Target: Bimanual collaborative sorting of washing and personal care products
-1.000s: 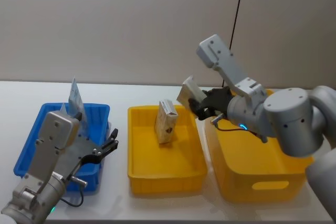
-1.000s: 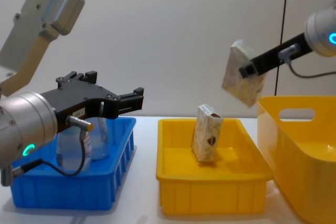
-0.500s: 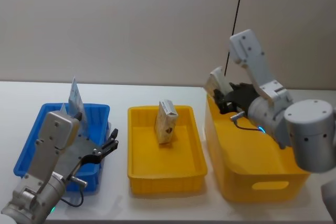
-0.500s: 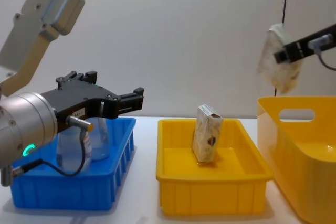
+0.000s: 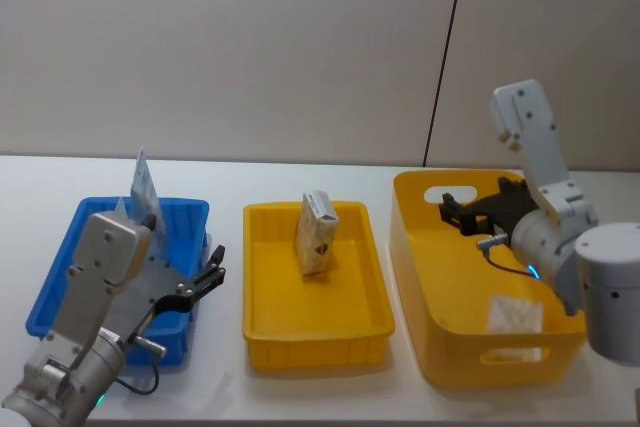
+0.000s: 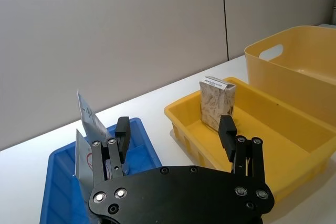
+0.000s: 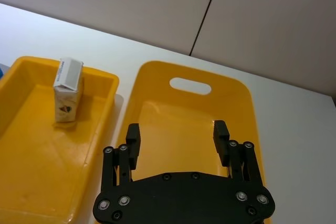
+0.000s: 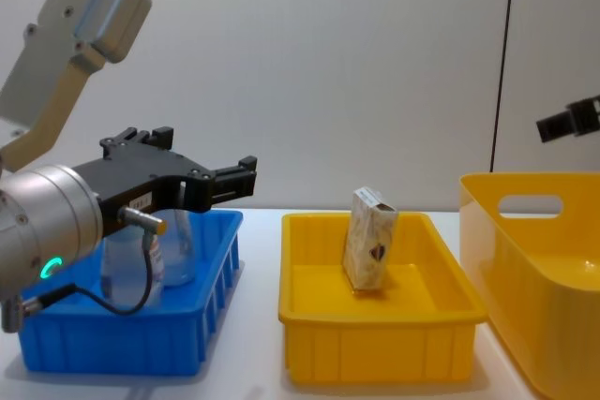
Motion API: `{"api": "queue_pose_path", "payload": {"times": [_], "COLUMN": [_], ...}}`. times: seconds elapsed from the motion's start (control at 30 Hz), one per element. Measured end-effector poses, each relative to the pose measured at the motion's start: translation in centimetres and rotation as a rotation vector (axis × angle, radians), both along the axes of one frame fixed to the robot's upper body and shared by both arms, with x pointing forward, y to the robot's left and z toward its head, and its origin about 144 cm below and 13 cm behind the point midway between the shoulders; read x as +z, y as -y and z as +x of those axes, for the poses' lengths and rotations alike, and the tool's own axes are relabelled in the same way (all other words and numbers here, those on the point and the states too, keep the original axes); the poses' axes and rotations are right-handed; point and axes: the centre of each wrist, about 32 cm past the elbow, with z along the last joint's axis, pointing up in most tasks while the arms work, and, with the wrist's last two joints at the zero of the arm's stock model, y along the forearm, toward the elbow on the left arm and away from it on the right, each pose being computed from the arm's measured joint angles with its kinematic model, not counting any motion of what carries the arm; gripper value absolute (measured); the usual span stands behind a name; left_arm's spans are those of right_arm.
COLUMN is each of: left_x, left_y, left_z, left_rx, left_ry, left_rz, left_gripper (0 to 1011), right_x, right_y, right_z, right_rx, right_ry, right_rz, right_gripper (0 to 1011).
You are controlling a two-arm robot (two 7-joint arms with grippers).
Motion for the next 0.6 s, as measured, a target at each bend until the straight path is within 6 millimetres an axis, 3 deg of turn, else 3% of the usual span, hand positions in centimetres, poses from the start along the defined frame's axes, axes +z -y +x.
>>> {"api": "queue_pose_path", "payload": {"times": [0.23,0.6], "left_x": [0.0,0.0], "left_y": [0.0,0.0], "left_z": [0.0,0.0], "left_rx": [0.0,0.0], "left_ry": [0.0,0.0], "left_rz": [0.0,0.0], "left_gripper": [1001,1001], "right_x": [-0.5,-1.5], "right_y": [0.5,1.1], "right_z": [-0.4,-0.9], "right_rx": [-0.015,0.026], "right_ry": [0.009,0.092], "right_rz": [0.006,0.005], "right_gripper": [989,1004]}}
